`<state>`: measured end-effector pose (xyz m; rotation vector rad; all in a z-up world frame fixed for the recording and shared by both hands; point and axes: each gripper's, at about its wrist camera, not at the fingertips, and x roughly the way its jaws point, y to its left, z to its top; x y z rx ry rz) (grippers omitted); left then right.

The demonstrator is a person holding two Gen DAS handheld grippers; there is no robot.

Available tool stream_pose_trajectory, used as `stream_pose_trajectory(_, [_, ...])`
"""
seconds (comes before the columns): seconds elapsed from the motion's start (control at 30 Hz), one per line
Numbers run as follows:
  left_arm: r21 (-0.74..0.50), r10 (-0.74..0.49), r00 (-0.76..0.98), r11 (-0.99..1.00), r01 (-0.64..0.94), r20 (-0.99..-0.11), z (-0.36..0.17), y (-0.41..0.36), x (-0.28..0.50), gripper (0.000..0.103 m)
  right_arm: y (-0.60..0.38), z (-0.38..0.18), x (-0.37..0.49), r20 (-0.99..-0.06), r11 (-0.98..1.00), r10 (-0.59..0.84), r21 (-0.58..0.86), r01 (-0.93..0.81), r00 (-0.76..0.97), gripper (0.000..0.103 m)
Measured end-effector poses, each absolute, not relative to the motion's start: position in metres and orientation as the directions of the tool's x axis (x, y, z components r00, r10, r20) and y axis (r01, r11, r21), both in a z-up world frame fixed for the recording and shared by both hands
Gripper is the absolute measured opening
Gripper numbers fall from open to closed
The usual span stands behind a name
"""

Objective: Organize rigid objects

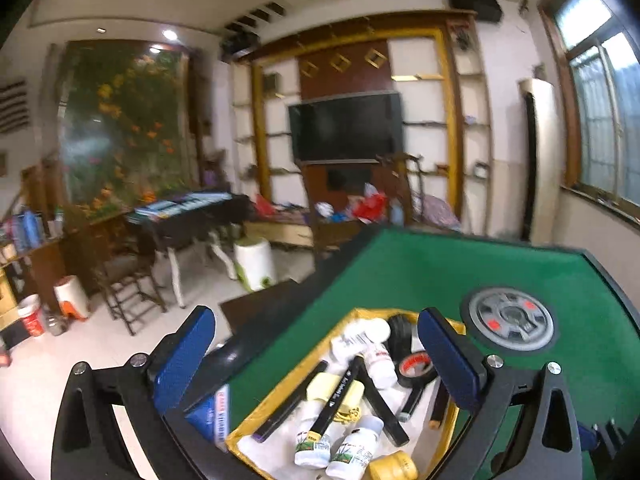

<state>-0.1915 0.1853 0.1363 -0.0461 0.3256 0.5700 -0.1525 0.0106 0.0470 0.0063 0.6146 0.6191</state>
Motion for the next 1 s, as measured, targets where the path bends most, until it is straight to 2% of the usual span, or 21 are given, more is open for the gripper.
stream_pose_trajectory(0.07, [0.041,0.507,0.809,0.854,-0.519,-0.297,0.142,0.176,-0.194,0.103,0.002,0.05,-0.153,-0.523,0.827,0.539,0.18,-0.533,0.66,0.076])
stream_pose_trajectory(0.2, [0.049,0.433,0.824,0.893,-0.448,-0.365,0.142,0.167,-0.185,0.103,-0.011,0.058,-0.153,-0.5,0.85,0.503,0.139,-0.508,0.704,0.079])
stream_pose_trajectory(0.43, [0.104,0.465,0.796,0.88,-0.464,-0.388,0.135,0.161,-0.178,0.103,-0.018,0.063,-0.154,-0.481,0.895,0.408,0.04,-0.445,0.776,0.088])
stream_pose_trajectory(1.0, [0.103,0.486,0.736,0.859,-0.501,-0.472,0.114,0.181,-0.169,0.103,0.026,0.055,-0.152,-0.537,0.876,0.38,-0.052,-0.479,0.753,0.088])
